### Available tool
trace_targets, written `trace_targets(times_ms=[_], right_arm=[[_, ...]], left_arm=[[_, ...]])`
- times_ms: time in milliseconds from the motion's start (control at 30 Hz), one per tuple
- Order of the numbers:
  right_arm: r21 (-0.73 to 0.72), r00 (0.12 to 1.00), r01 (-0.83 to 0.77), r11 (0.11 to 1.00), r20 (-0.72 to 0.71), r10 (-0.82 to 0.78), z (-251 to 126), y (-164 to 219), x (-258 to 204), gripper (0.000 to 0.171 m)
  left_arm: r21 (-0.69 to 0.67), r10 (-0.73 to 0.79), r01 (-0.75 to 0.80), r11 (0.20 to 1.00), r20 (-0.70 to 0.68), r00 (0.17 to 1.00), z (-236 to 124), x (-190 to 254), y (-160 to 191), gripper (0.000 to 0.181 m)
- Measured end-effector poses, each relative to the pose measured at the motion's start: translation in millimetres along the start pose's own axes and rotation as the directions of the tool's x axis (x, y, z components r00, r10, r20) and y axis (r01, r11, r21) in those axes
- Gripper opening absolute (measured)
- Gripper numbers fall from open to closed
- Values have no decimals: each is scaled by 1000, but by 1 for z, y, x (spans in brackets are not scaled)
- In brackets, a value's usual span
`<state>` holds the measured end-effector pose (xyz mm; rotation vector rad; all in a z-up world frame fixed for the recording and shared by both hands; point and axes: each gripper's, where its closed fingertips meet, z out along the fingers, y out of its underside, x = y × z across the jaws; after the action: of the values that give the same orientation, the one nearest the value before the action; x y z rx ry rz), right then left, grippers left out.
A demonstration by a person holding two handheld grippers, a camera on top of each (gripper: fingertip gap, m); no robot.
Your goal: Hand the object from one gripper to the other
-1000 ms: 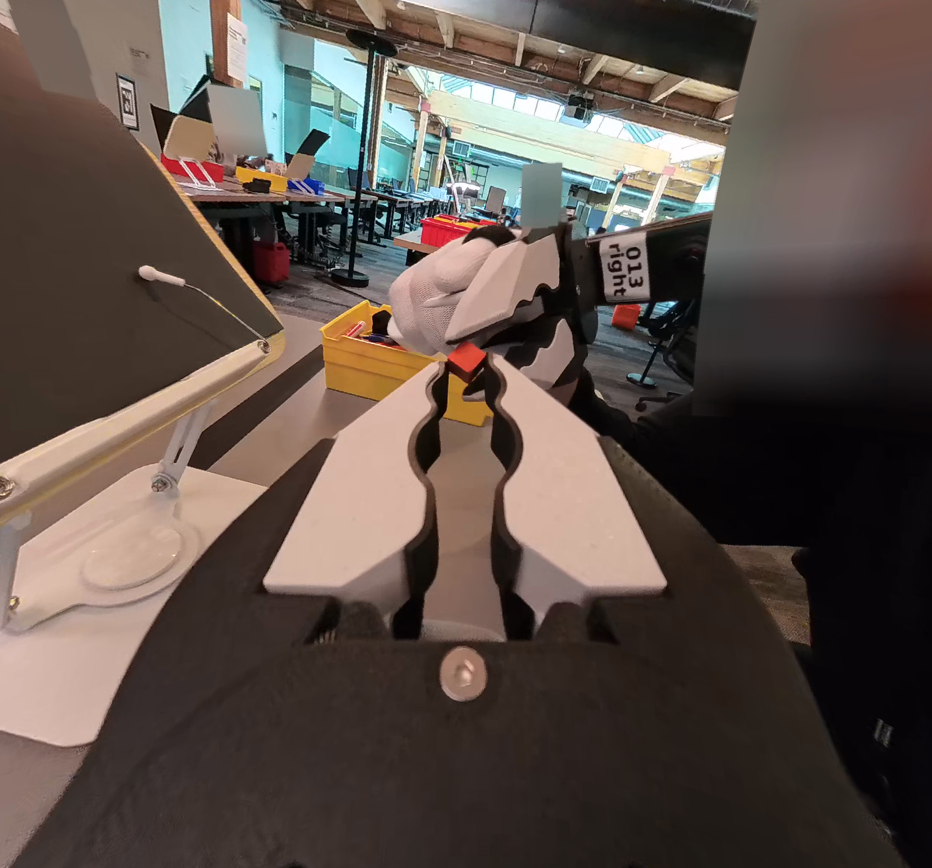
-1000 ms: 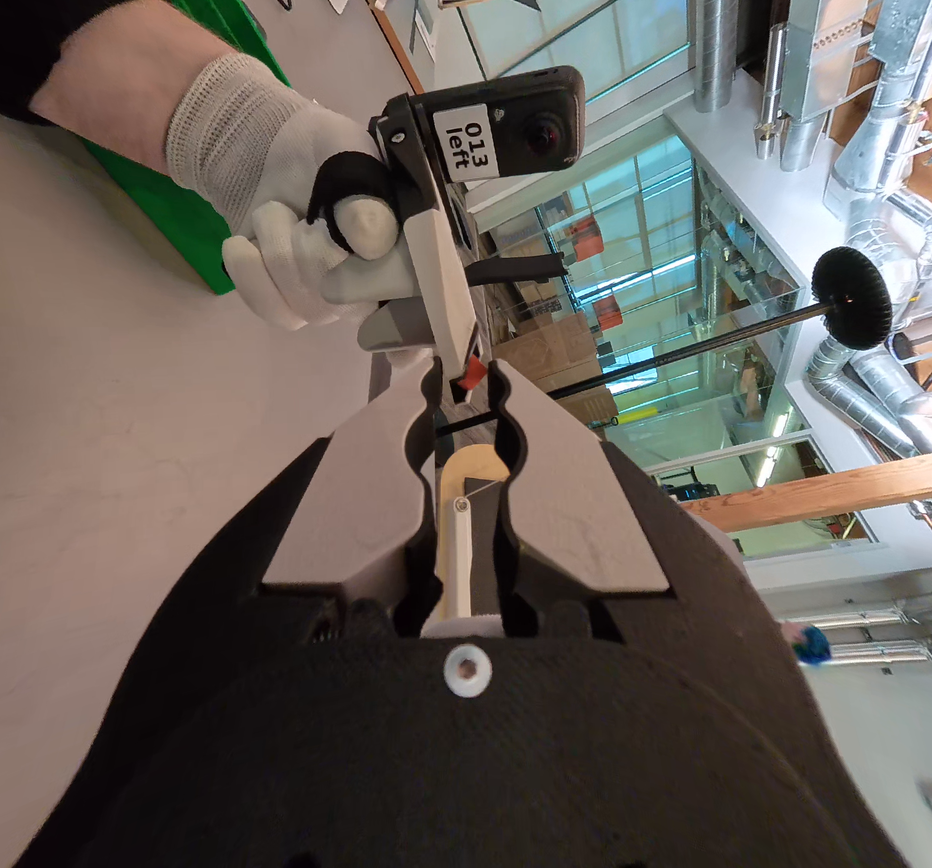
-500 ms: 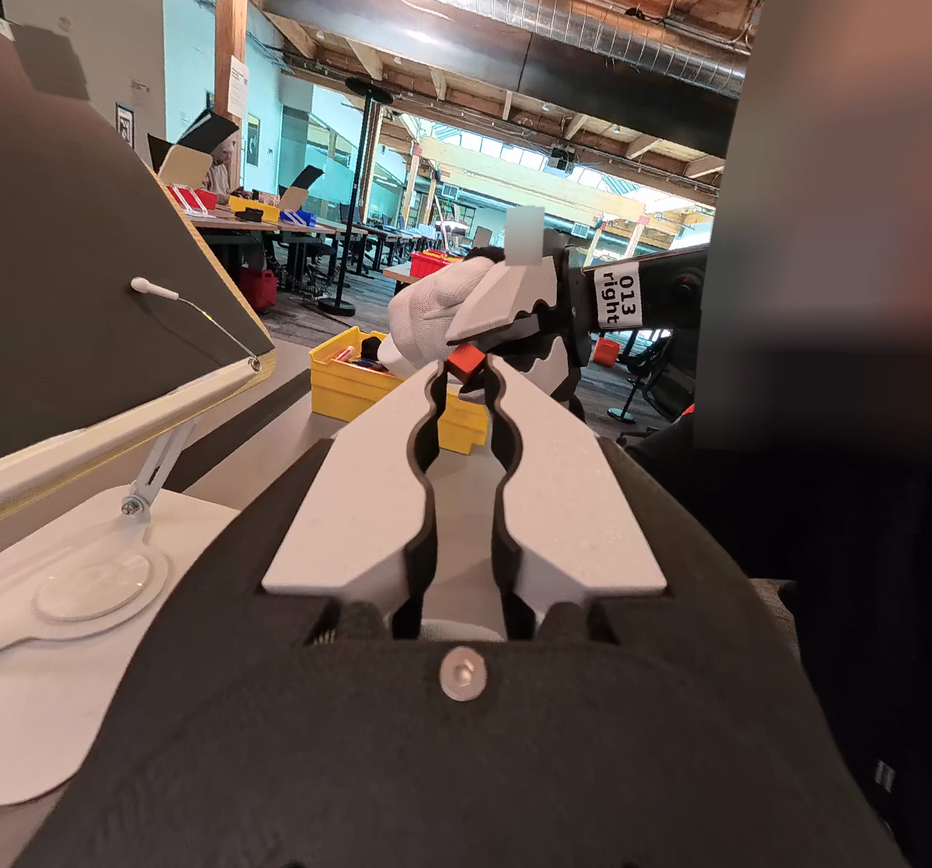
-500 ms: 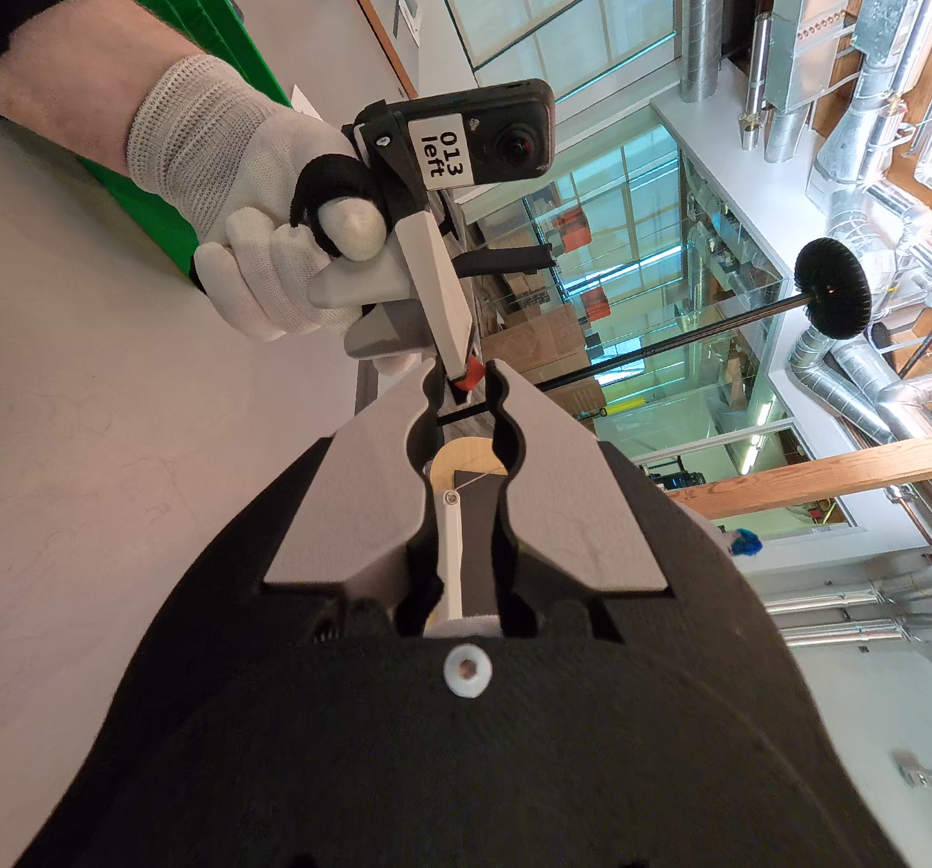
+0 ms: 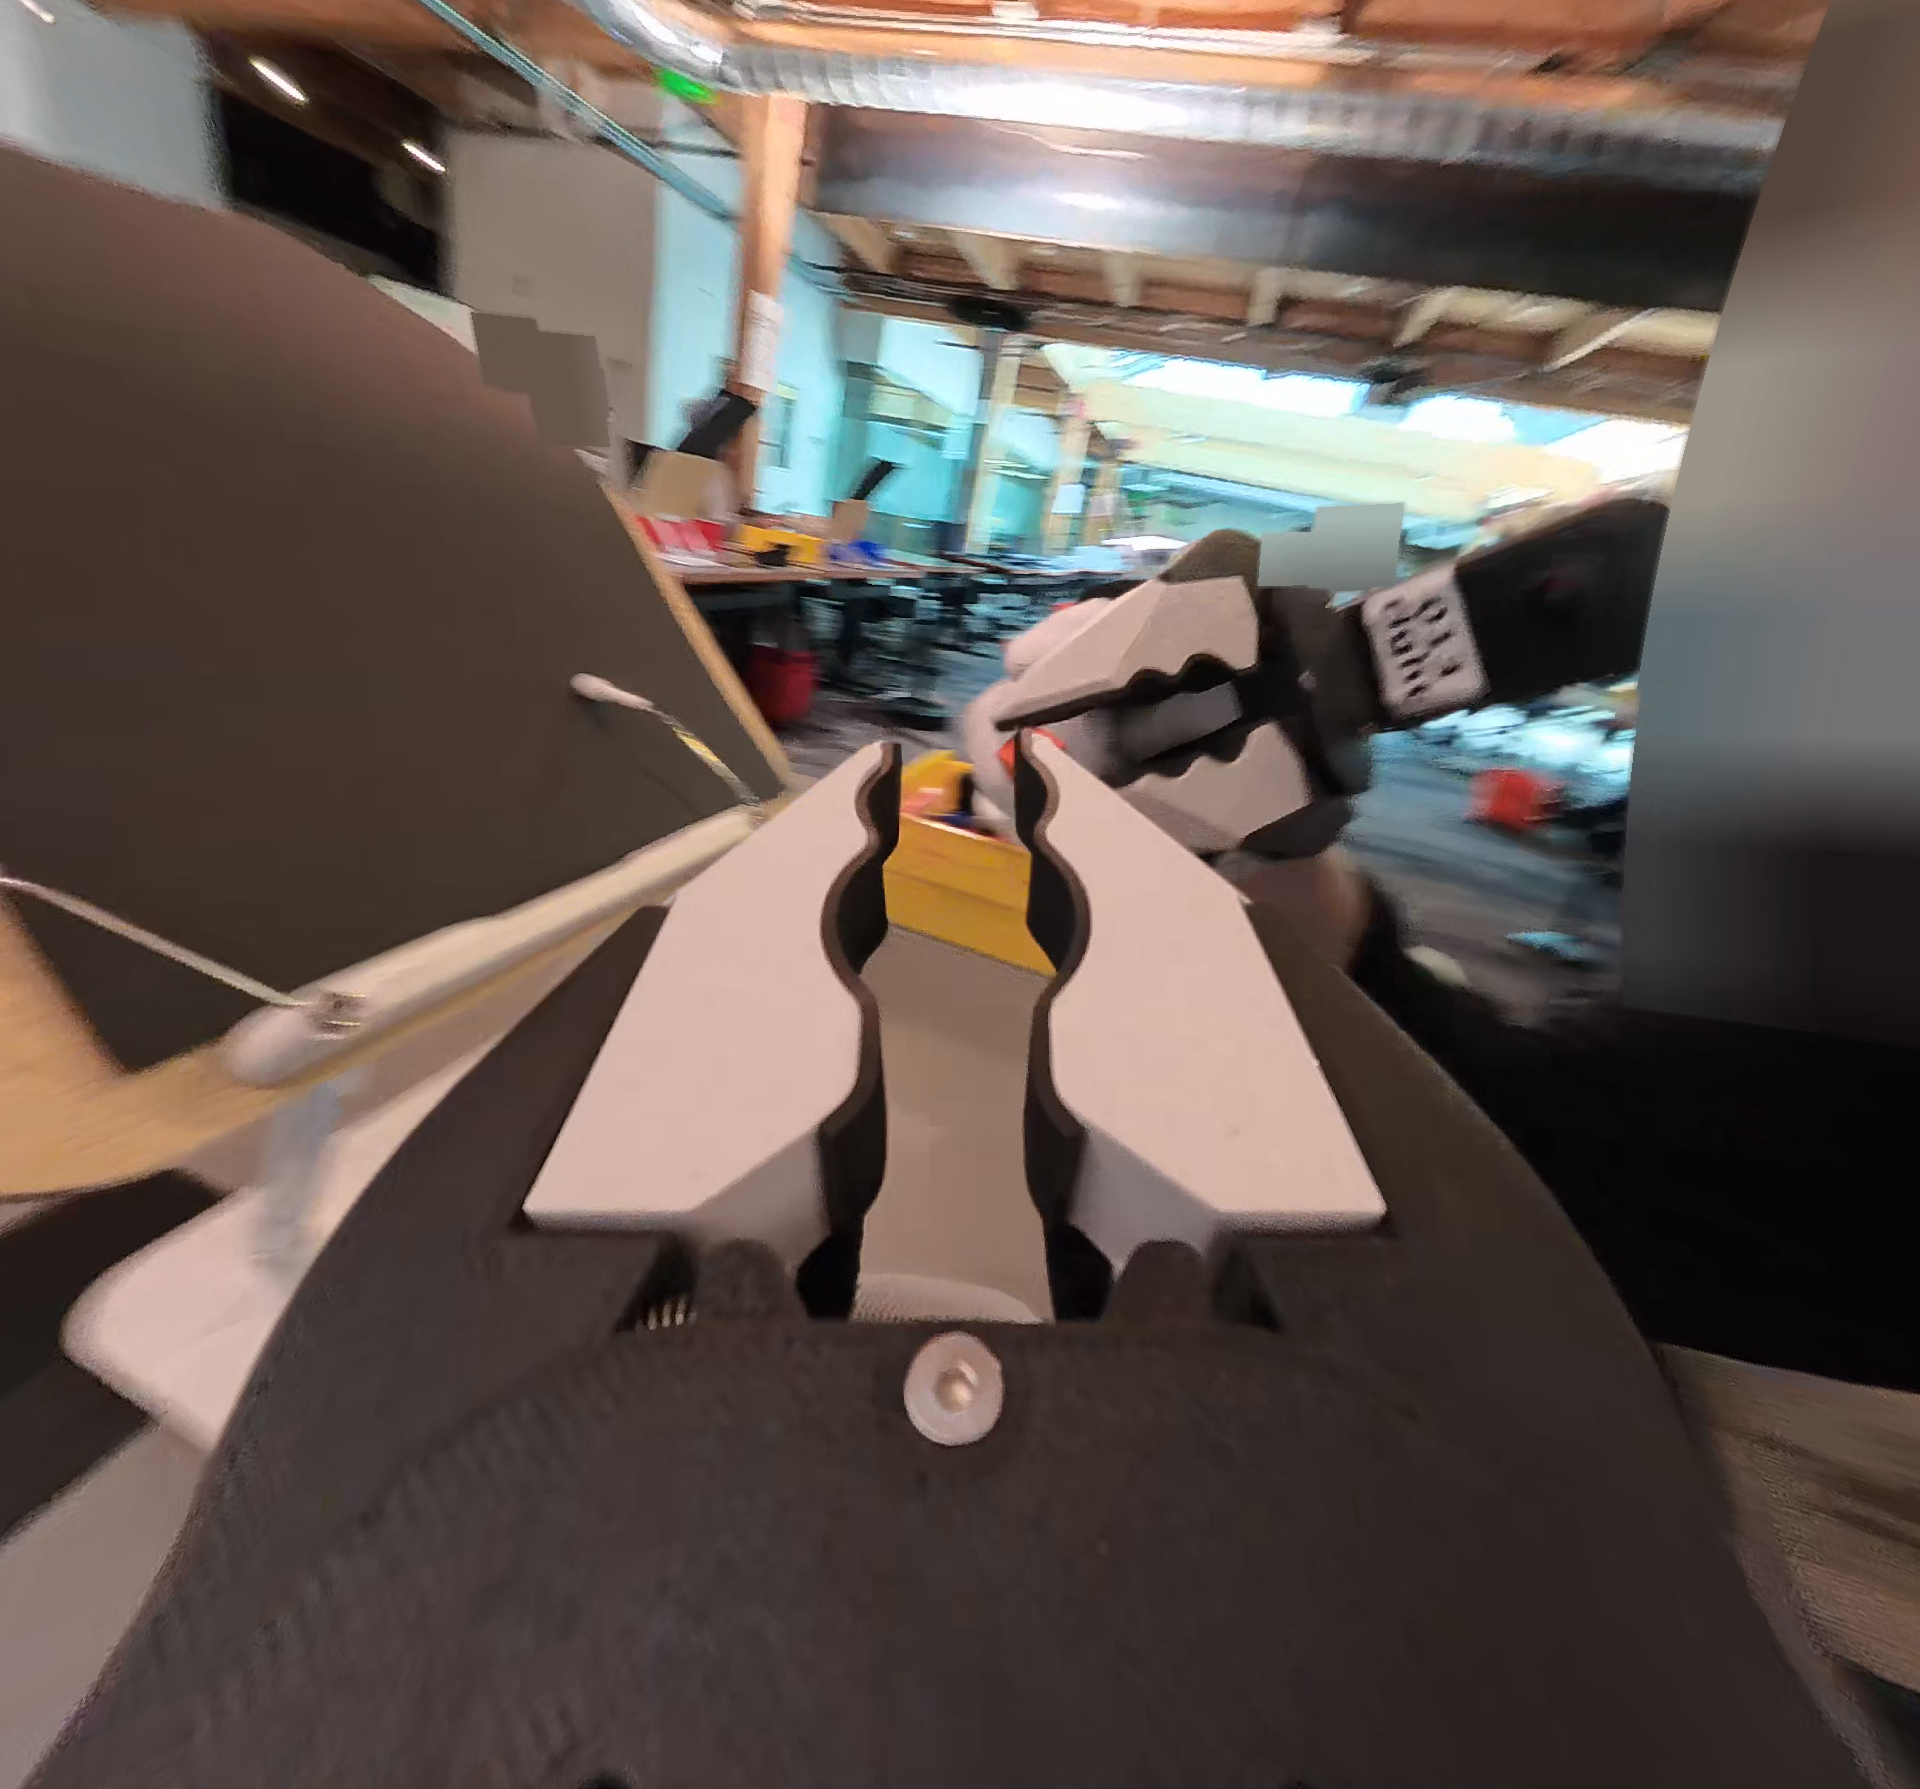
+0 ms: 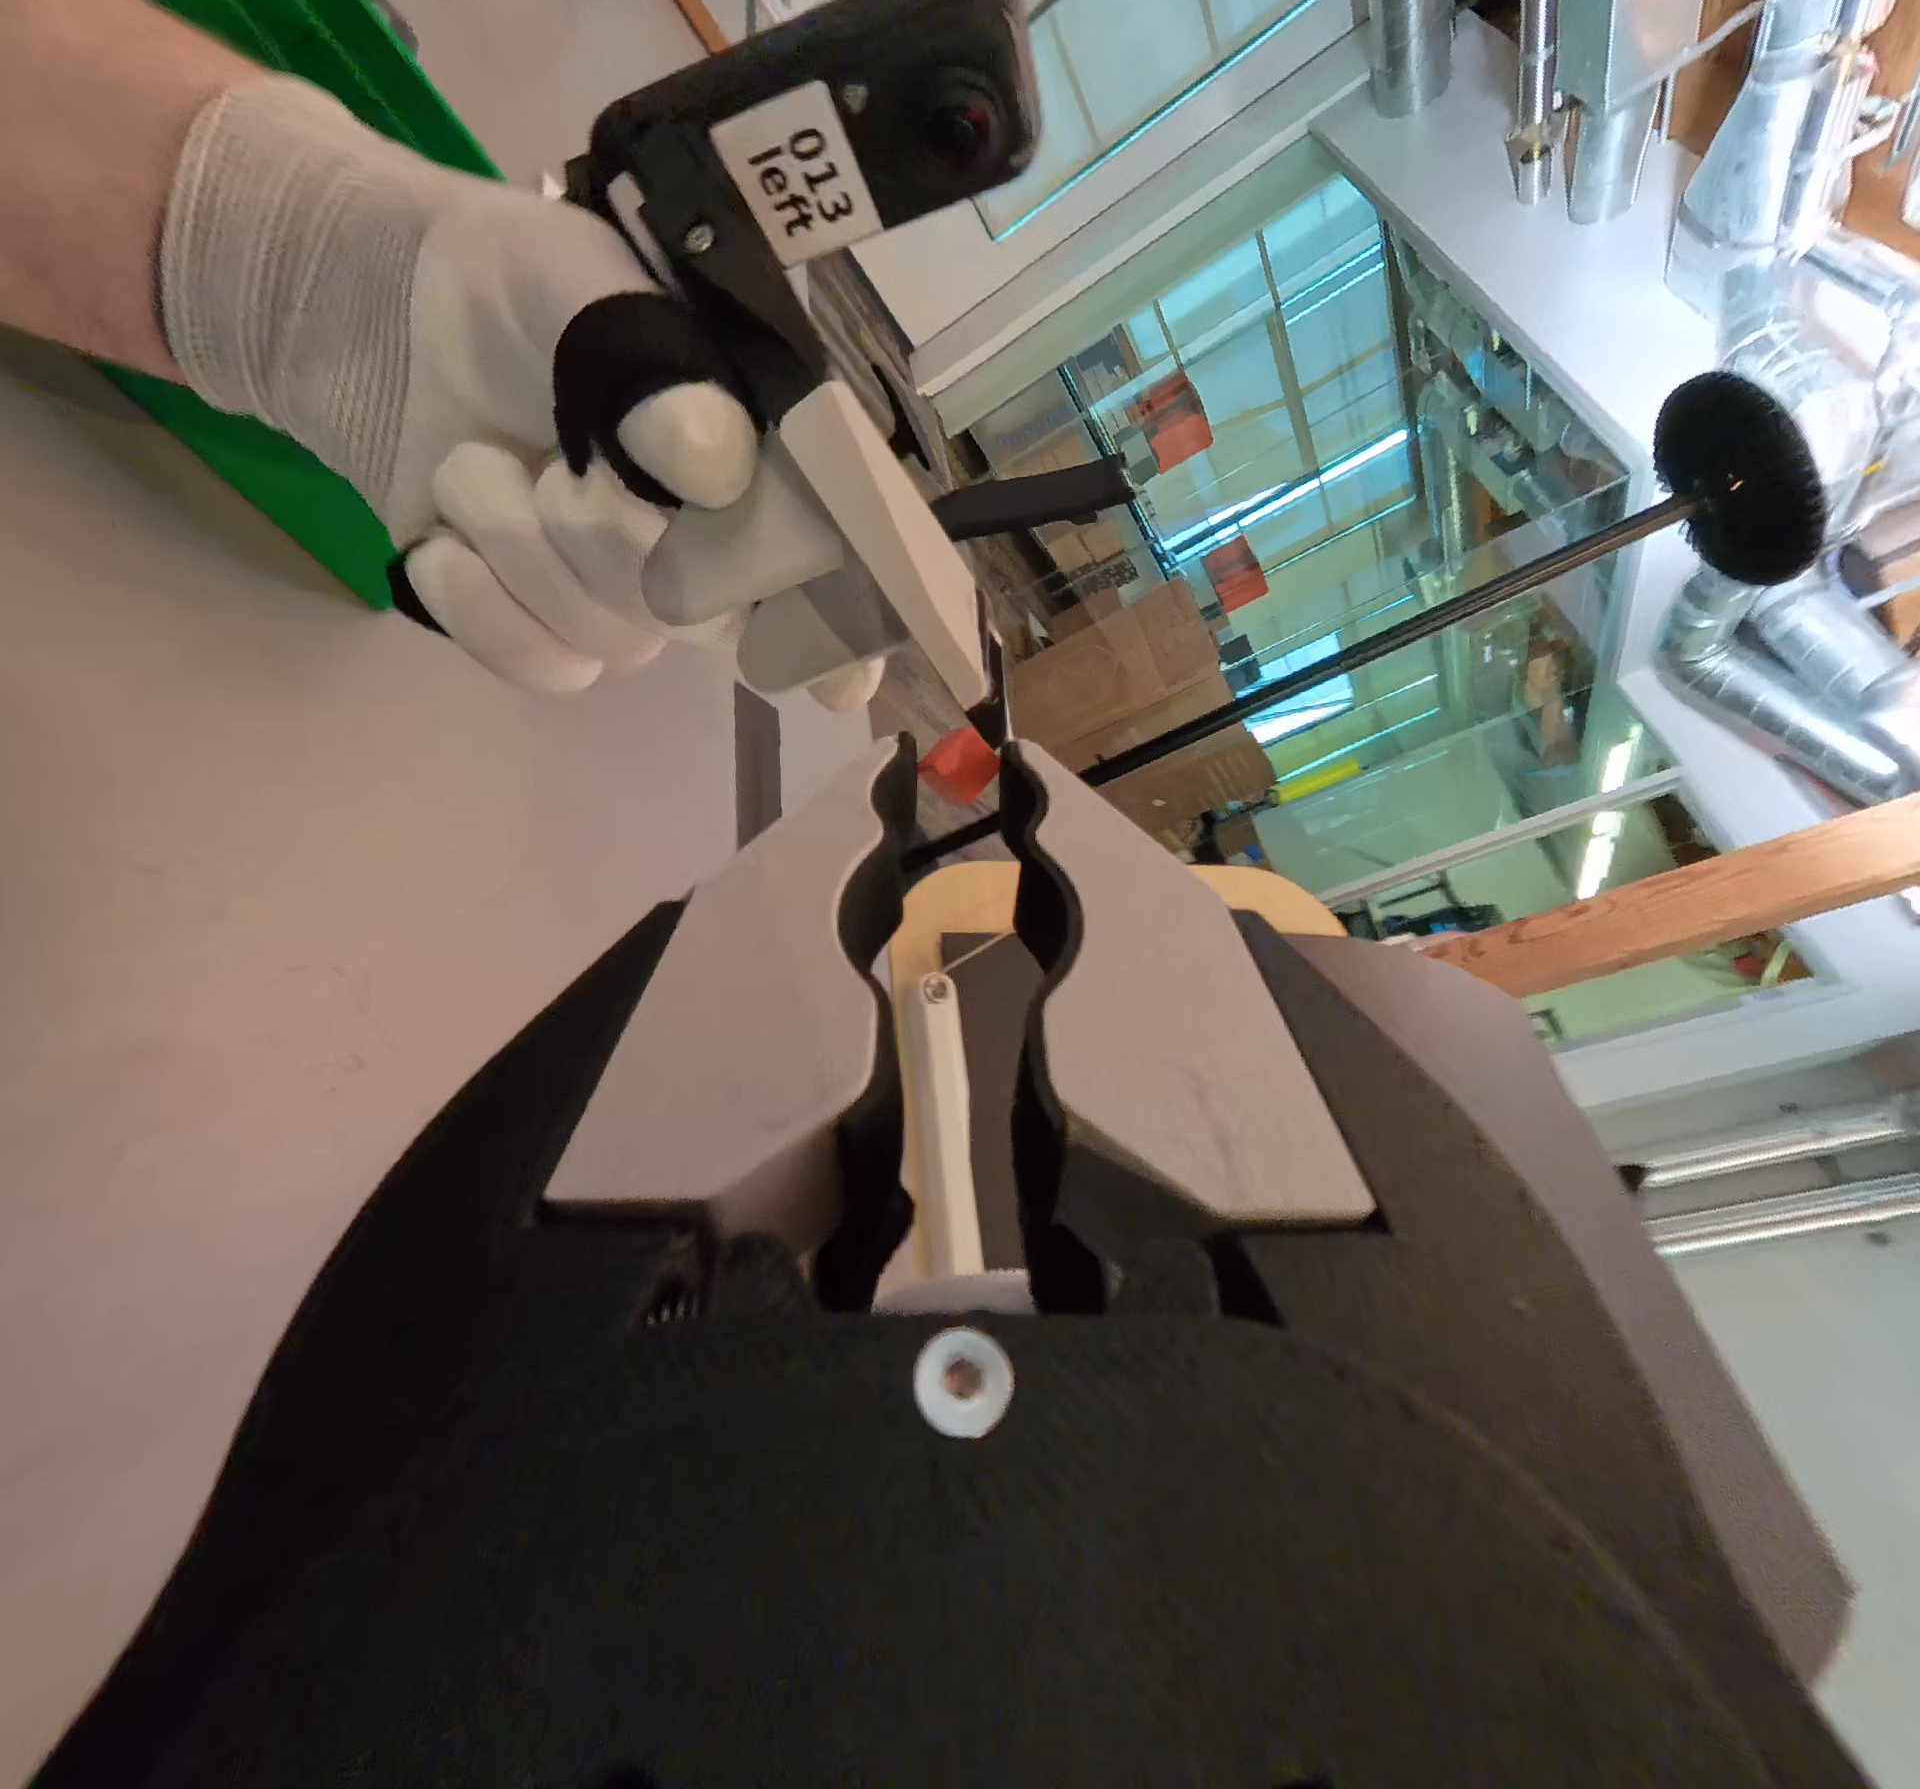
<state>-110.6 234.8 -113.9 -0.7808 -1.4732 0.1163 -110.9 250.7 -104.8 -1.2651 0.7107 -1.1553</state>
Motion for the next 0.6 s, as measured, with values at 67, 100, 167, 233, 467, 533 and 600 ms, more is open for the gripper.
trace_targets(times_ms=[67,100,167,233,467,533,600], right_arm=[[29,994,-109,994,-10,109,-1,3,8,13],[48,985,-171,984,-15,172,-1,6,14,13],[104,957,-289,952,10,290,-4,8,19,13],[129,920,-392,911,30,392,-5,14,25,13],[73,818,-567,820,166,551,-3,24,13,13],[61,793,-596,801,201,575,-2,23,9,13],[54,766,-627,777,227,602,-2,23,7,13]], left_arm=[[-6,100,-100,995,93,991,-1,-8,-2,21],[-14,160,-160,987,128,979,-1,-9,-3,22],[-55,298,-293,955,202,933,-1,-12,-3,23],[-118,443,-427,897,266,856,0,-15,-2,25],[-354,813,-735,578,322,485,8,-15,10,28],[-403,869,-773,489,302,392,12,-14,16,28],[-417,897,-800,431,293,331,15,-11,19,29]])
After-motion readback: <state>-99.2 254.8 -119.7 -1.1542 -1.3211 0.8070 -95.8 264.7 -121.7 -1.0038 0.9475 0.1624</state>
